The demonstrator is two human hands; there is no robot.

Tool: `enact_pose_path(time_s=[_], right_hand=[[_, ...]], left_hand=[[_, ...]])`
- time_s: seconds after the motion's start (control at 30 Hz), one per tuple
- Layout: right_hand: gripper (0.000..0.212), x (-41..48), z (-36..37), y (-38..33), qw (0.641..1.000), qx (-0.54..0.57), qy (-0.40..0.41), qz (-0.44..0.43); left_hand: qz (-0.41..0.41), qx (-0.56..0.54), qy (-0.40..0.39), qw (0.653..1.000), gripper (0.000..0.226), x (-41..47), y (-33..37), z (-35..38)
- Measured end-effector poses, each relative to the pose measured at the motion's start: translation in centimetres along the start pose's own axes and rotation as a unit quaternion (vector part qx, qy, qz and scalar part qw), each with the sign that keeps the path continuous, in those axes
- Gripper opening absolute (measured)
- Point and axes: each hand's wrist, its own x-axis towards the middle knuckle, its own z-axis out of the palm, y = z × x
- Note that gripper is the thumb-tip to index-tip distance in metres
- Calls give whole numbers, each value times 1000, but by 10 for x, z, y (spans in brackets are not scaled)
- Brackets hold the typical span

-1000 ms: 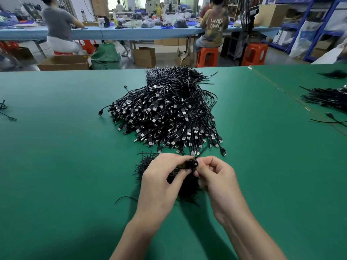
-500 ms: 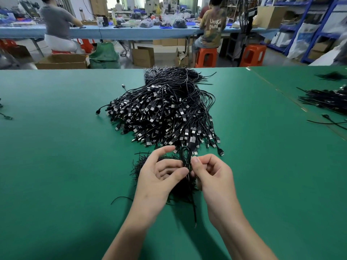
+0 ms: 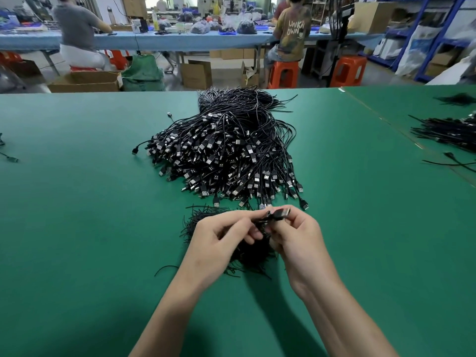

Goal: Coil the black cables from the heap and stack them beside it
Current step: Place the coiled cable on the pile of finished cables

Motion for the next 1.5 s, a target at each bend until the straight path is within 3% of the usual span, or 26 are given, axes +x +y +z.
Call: enact_pose_path(time_s=[0.2,0.33,0.47,0.67,0.8,0.93,1.0,1.1,1.17,1.27,1.37,1.5], right_hand=[[19,-2,2,0,994,-72,6,-77],[20,-3,3,0,997,-54,14,-61],[19,-1,0,-4,998,-43,13,-47],[18,0,-8,-9,993,-95,-1,-70],[21,0,-10,-6,999,17,-27,39],[21,2,-11,-5,988,98,-36,111],[20,3,-12,-5,989,100,-32,105],[20,2,-13,-5,997,43,-22,60],[18,0,-11,-4,999,18,-19,25],[18,-3,-10,-5,1000,-8,-20,-20],[19,-4,-10,-4,998,-37,-10,-40],[19,-2,-12,-2,999,-39,-3,-29]], left_hand=[[-88,-86,35,992,10,3,0,2],[-93,-163,75,979,45,2,-3,6],[-45,-65,75,994,59,4,-3,9],[-12,35,85,996,55,5,3,11],[56,130,73,987,43,3,6,10],[161,246,91,951,34,2,6,9],[124,209,91,966,33,0,5,8],[5,60,38,997,31,-5,6,12],[-60,-59,21,996,22,-6,7,15],[-105,-123,45,986,14,-7,6,16],[-123,-178,68,974,21,-6,-1,15],[-115,-197,58,972,54,-4,-4,16]])
